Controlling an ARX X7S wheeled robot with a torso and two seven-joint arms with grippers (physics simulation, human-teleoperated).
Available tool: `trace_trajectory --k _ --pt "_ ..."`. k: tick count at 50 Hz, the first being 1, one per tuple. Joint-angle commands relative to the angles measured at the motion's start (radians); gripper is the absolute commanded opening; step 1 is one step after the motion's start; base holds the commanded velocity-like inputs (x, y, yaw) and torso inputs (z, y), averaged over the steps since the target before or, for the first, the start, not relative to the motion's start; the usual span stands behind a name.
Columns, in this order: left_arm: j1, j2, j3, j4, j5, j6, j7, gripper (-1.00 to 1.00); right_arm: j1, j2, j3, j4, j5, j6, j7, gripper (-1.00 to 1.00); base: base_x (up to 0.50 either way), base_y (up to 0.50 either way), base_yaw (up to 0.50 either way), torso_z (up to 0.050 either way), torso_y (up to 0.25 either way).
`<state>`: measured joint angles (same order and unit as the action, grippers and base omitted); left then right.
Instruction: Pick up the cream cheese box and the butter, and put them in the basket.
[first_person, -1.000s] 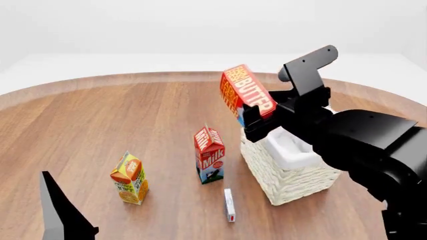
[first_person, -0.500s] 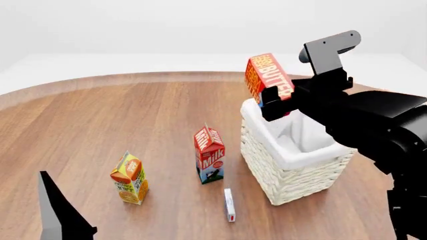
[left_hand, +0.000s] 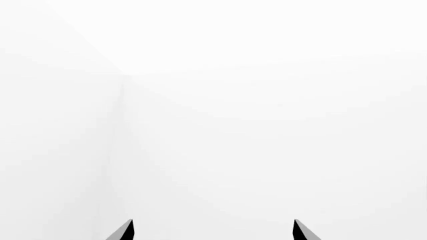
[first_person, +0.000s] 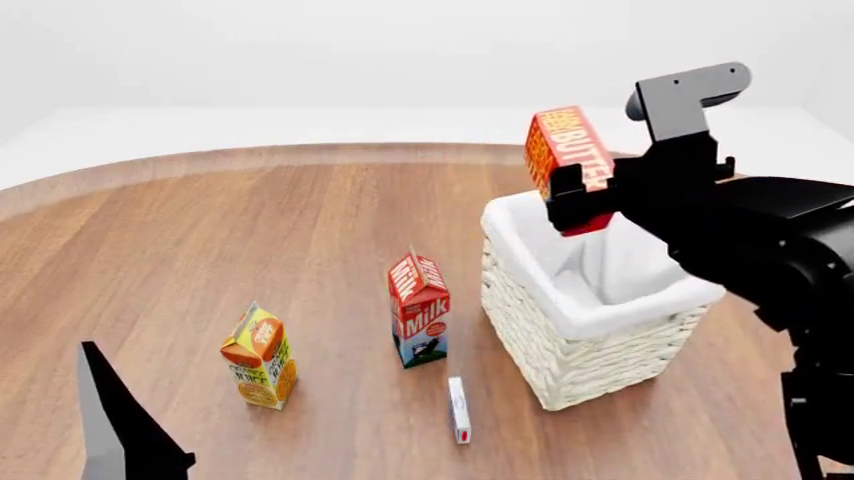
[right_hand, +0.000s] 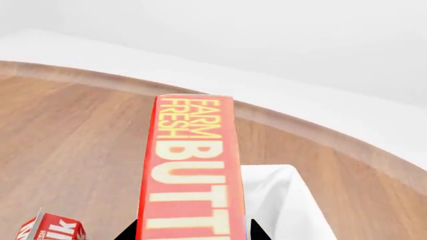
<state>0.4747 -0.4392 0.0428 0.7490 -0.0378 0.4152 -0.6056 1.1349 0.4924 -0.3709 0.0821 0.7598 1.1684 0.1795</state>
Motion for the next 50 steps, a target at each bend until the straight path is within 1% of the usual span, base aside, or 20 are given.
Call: trace_trajectory --k 1,5,10,20,41,50 --pt "0.002 -0.002 0.001 -0.005 0.001 0.008 -0.002 1.0 0.036 0.002 0.015 0.019 -0.041 0.001 0.011 -1.0 0.0 0.0 0.0 0.01 0.0" --pt "0.002 -0.002 0.001 -0.01 0.002 0.013 -0.003 1.0 0.05 -0.001 0.003 0.037 -0.049 0.004 0.01 -1.0 0.0 0.0 0.0 0.0 0.0" --pt "-0.001 -0.004 0.002 -0.007 0.001 0.008 -0.004 1.0 0.093 -0.01 -0.054 0.099 -0.082 0.018 -0.004 -1.0 0.0 0.0 0.0 0.0 0.002" --pt "-0.002 -0.008 0.0 -0.012 -0.006 0.015 -0.005 1.0 0.158 -0.028 -0.112 0.185 -0.117 0.042 -0.018 -1.0 0.0 0.0 0.0 0.0 0.001" --pt "0.004 -0.012 -0.001 0.009 -0.005 -0.001 -0.012 1.0 0.179 -0.046 -0.147 0.236 -0.132 0.036 -0.03 -1.0 0.0 0.0 0.0 0.0 0.001" --pt "-0.002 -0.013 0.002 -0.004 -0.006 0.006 -0.012 1.0 0.204 -0.067 -0.173 0.326 -0.155 0.005 -0.054 -1.0 0.0 0.0 0.0 0.001 0.001"
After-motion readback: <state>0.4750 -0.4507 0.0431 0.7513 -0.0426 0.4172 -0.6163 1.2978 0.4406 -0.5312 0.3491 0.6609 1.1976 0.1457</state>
